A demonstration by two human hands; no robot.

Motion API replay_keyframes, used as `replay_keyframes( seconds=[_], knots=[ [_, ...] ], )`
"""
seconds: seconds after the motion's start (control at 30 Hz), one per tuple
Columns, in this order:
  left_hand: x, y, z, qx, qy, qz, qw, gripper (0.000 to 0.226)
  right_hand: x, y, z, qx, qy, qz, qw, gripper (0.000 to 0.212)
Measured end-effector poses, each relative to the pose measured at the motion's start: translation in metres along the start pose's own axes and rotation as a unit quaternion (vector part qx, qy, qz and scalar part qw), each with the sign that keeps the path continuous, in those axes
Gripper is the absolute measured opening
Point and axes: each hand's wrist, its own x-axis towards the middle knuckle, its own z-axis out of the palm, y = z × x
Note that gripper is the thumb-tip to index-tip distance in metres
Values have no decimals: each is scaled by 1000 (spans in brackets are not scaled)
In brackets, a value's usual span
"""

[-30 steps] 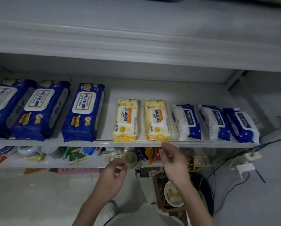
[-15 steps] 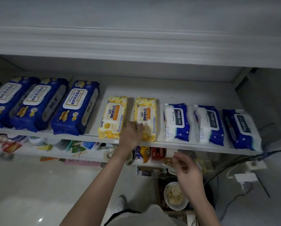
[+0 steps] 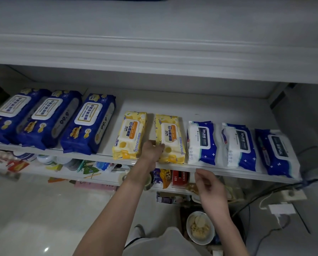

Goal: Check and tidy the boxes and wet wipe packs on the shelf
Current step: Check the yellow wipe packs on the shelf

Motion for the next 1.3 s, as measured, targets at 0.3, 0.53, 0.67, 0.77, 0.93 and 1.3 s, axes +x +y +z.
replay_keyframes(
  seconds=[0.3,0.53,0.67,0.77,0.93,1.3],
  knots=[
    [-69,-15,-66,-147,-85,114,979,20,15,-57,16,117,12,14,993,32],
    [-95,-13,-97,-181,-208,146,950,66,14,-99,25,278,-140,12,950,32],
    [-95,-6,-98,-215,-179,125,952,49,5,-96,34,304,-125,18,944,30],
    [-97,-5,-100,-210,-173,135,953,43,2,-92,37,326,-117,22,938,44],
    [-97,-5,-106,-210,-171,145,952,43,-4,-98,38,342,-120,14,932,42],
    [-114,-14,-104,-220,-151,144,953,37,-12,-93,35,331,-124,28,935,43]
  ],
)
